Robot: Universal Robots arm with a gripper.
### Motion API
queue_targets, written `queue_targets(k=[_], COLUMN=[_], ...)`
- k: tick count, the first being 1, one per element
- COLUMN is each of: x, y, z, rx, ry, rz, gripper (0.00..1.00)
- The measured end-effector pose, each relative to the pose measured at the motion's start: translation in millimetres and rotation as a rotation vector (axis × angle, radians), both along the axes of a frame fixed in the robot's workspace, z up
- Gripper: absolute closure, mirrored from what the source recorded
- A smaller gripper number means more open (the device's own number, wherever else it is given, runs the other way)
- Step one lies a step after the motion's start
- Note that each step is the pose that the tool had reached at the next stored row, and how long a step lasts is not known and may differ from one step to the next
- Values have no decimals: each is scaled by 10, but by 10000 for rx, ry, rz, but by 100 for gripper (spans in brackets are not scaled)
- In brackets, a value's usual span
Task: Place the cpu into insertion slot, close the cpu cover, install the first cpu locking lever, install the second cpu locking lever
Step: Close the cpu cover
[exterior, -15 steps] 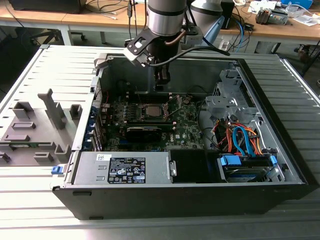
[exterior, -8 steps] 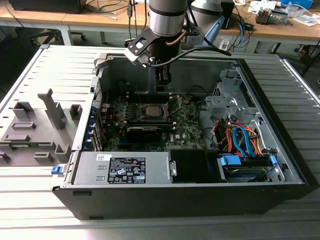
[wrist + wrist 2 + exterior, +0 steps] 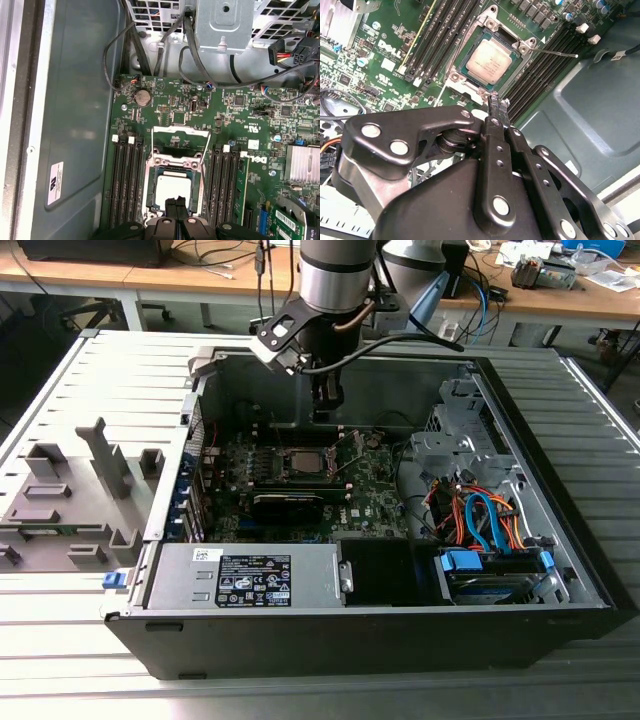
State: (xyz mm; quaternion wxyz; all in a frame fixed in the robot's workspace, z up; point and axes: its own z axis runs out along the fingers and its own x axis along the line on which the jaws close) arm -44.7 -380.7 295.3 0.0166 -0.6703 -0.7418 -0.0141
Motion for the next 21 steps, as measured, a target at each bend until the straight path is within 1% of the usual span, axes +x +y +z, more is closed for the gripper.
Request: queue_targets(k=[14,21], x=[40,53], y=[-1,-12], z=[0,0], rx=[0,-1], ry=[1,1], rz=[-2,-2], gripper=[89,89])
